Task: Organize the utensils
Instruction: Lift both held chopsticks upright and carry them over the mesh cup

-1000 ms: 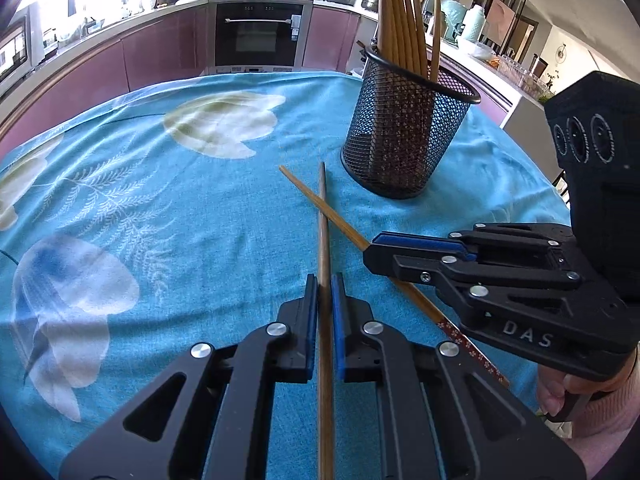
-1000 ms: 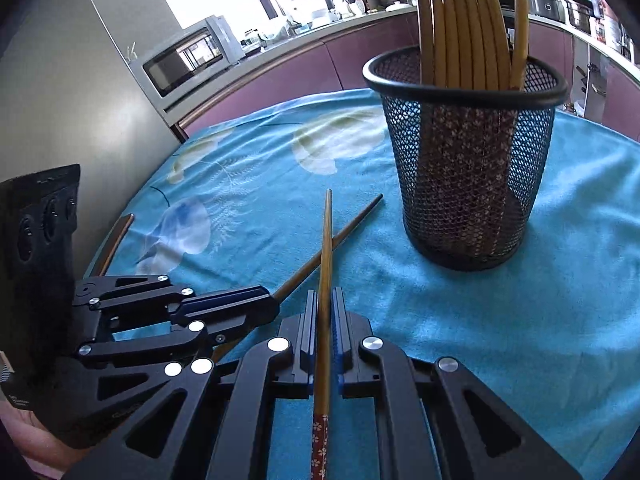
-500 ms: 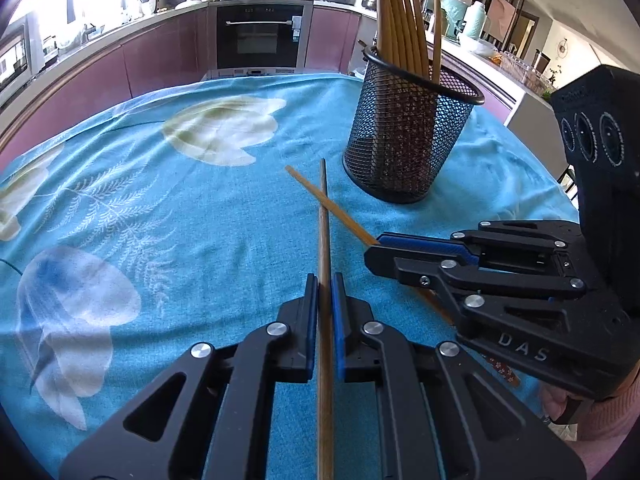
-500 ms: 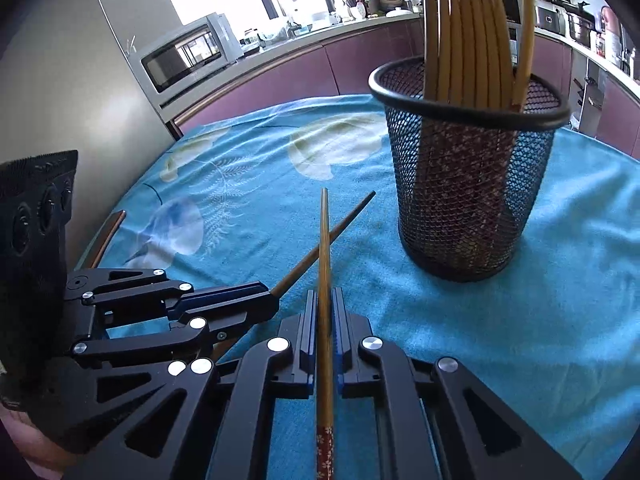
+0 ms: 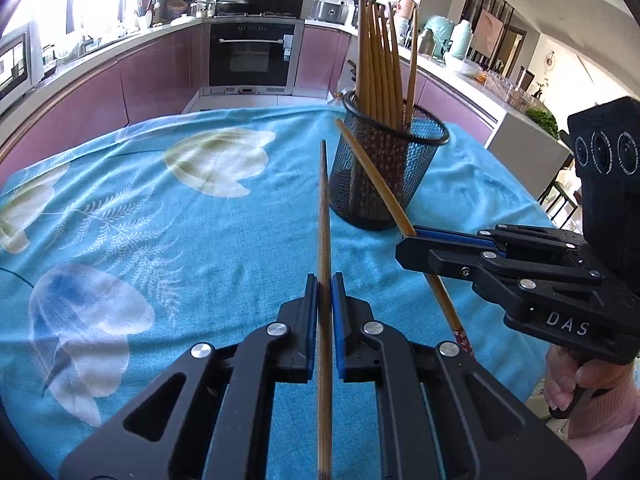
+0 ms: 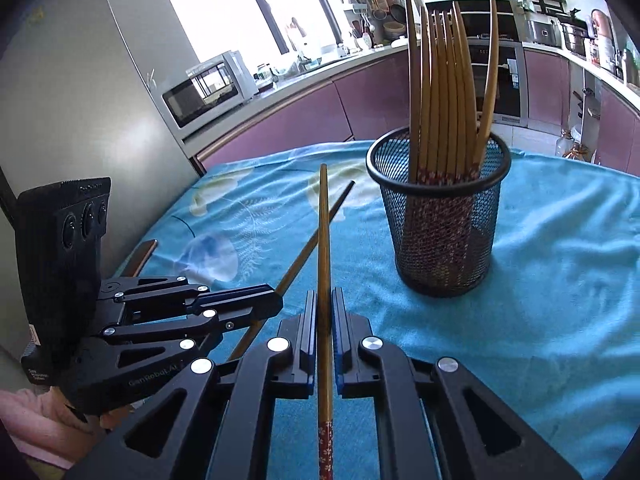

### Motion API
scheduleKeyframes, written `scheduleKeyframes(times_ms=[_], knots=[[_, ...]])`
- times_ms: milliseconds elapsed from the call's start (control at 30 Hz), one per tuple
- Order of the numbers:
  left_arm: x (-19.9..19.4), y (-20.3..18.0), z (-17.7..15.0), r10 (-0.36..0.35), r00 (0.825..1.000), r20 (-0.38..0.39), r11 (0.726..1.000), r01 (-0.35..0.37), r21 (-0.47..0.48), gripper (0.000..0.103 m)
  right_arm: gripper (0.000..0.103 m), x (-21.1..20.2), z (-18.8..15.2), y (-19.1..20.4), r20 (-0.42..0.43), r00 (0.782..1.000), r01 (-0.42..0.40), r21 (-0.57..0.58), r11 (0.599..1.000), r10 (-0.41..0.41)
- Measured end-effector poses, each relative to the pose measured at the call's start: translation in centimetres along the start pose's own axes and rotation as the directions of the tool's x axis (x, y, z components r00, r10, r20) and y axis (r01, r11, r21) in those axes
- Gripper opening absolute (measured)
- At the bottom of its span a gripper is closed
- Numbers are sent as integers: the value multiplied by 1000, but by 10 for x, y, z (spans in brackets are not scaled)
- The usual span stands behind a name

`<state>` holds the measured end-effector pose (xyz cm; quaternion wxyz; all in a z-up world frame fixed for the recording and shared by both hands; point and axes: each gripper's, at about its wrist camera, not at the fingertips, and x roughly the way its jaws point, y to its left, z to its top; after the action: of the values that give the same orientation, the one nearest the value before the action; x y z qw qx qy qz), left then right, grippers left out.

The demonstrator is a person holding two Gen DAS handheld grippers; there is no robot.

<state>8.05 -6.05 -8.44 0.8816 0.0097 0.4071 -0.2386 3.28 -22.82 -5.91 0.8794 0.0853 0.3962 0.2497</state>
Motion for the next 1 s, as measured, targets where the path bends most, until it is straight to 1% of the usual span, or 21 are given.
scheduleKeyframes(times_ms=[233,367,1000], knots=[[-19,-1,7,-47,998,38,999,47,-9,8,6,-20,6,-3,58,998,-3,11,1000,2],[-27,-2,10,-61,997,54,998,62,-12,8,6,-31,9,-7,87,996,4,17,1000,-6],[-49,-13,24,-83,990,112,997,83,2,8,6,-54,22,-16,160,987,5,17,1000,-7]])
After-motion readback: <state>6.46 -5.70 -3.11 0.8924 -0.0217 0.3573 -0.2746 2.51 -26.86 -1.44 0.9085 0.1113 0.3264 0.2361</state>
